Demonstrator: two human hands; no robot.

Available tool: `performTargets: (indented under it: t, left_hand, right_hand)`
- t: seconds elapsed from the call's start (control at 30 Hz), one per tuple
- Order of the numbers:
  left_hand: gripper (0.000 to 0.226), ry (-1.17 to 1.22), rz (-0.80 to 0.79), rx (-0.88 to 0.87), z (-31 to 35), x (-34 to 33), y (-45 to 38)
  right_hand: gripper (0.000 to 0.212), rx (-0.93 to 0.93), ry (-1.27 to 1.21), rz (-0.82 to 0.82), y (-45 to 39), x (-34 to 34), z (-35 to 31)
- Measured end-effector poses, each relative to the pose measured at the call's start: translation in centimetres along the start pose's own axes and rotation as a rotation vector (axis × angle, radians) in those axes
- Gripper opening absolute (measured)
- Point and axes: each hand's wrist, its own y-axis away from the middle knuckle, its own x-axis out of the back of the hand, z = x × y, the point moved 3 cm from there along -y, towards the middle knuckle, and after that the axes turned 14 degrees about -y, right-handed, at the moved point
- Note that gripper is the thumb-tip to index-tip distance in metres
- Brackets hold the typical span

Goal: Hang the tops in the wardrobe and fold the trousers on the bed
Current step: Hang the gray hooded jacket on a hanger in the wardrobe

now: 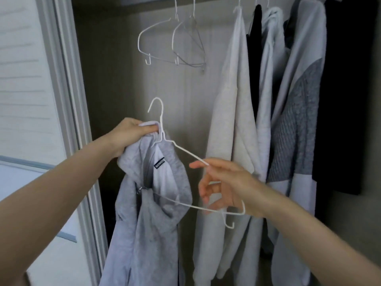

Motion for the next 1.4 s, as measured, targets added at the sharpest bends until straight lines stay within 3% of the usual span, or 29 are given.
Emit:
performTargets:
  t: [0.1, 0.17, 0.2, 0.3, 0.37, 0.5, 0.6, 0.7, 0.77, 0.87, 0.97, 1.07, 1.23, 1.4]
  left_hand:
    - [0.013, 0.179, -0.006, 0.015, 2.3, -0.4, 0.7]
    - [0.016, 0.240, -0.017, -0.028, 3.9, 0.0, 1.4]
    - [0.021, 0.154, 0.012, -0.123, 4.6, 0.5, 1.6]
    - [0.054, -0.451, 0.214, -0.593, 6.5, 2.3, 2.9]
    - [0.064, -0.536, 0.202, -0.726, 6.6, 2.4, 3.0]
    - [0.068, -0.244, 0.354, -0.677, 6.5, 1.7, 3.3]
    - [0.064, -0.153, 0.490, -0.659, 6.6, 1.8, 3.5]
    - [0.066, -0.050, 0.502, -0.567, 6.2, 2.5, 3.0]
    - [0.068, 0.000, 0.496, -0.518, 5.6, 2.5, 2.8]
    - [0.069, 0.044, 0.524, -0.432, 4.7, 2.4, 2.1]
    - [0.070, 0.076, 0.570, -0.334, 3.5, 3.0, 0.9]
    - [0.069, 0.024, 0.615, -0.284, 2.0, 3.4, 0.2]
    - [0.064, -0.115, 0.618, -0.305, 1.5, 1.4, -0.2]
    - [0.062, -0.213, 0.635, -0.450, 2.4, -0.8, 1.3]
  right_hand:
    - [0.014, 0.142, 0.031, -0.002, -1.2, -1.4, 2.2]
    - [0.016, 0.240, -0.122, -0.043, -1.3, -1.3, 2.3]
    - [0.024, 0.276, -0.223, -0.075, -1.2, -1.0, 2.0]
    - [0.027, 0.374, -0.355, -0.172, -0.2, -0.7, 0.7]
    - [0.027, 0.413, -0.336, -0.190, 0.2, -1.2, 0.4]
    - [0.044, 0.306, -0.279, -0.234, -0.4, -2.7, 1.0]
    - [0.063, 0.139, -0.472, -0.268, -1.8, -1.7, 1.6]
    - [0.070, 0.068, -0.536, -0.216, -2.5, -0.1, 2.7]
    - [0.052, 0.103, -0.273, -0.107, -2.4, 0.3, 3.9]
    - [0.009, 0.360, 0.708, 0.000, -1.2, -0.3, 5.3]
    - [0.011, 0.631, 1.391, 0.058, 0.3, -0.6, 6.9]
    - [0.011, 0.734, 1.522, 0.197, 1.9, 0.1, 5.9]
    - [0.015, 0.775, 1.411, 0.223, 4.3, 2.3, 3.0]
    - [0.012, 0.813, 1.380, 0.613, 5.1, 2.6, -1.5]
